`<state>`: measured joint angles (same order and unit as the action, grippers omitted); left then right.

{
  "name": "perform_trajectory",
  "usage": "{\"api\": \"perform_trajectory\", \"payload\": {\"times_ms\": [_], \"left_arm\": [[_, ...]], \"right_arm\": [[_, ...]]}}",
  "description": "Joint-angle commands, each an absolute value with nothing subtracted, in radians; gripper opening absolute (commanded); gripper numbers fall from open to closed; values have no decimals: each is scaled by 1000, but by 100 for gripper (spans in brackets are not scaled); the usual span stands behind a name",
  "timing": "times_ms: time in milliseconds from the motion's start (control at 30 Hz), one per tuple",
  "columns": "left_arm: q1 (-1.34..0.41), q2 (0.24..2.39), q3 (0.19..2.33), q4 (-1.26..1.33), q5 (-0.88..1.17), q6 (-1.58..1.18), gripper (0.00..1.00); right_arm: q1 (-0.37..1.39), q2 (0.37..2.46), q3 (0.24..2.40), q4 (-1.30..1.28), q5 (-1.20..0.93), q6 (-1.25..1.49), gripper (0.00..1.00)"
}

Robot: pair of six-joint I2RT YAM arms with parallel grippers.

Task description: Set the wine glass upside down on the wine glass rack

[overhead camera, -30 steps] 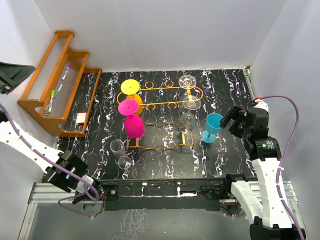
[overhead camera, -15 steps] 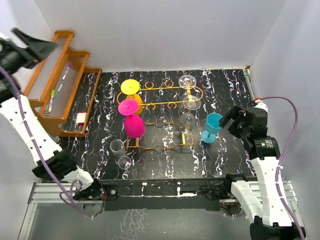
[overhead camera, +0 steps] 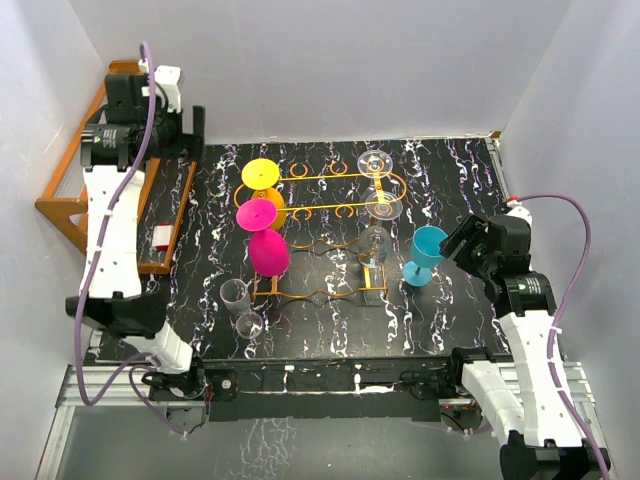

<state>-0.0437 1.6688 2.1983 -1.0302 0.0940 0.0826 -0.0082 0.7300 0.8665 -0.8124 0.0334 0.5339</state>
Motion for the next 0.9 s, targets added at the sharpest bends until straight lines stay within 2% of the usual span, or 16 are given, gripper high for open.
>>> {"api": "perform_trajectory", "payload": {"times_ms": [0,100,167,500,633,800,867], "left_arm": [[-6,1479,2118,-1049,-148,187,97],[-6,1460,2102,-1095,-140,173,97],[-7,1437,2070,-1098,-112,158,97],[-6,1423,2039,-1110,-36,124,97],[-6,1440,2059,-1122,-12,124,97],[-5,1468,2146,-1154,5,137,97],[-6,1481,2188,-1170,21,146,97]], "right_arm": [[-6,748,850,-719,26,541,64],[-7,792,852,-694,40,522,51],[-6,821,859,-680,65,513,46],[-6,898,849,-629,120,494,45],[-7,922,827,-606,107,493,41],[-6,949,813,-591,81,481,18],[-7,951,807,-584,81,479,13]]}}
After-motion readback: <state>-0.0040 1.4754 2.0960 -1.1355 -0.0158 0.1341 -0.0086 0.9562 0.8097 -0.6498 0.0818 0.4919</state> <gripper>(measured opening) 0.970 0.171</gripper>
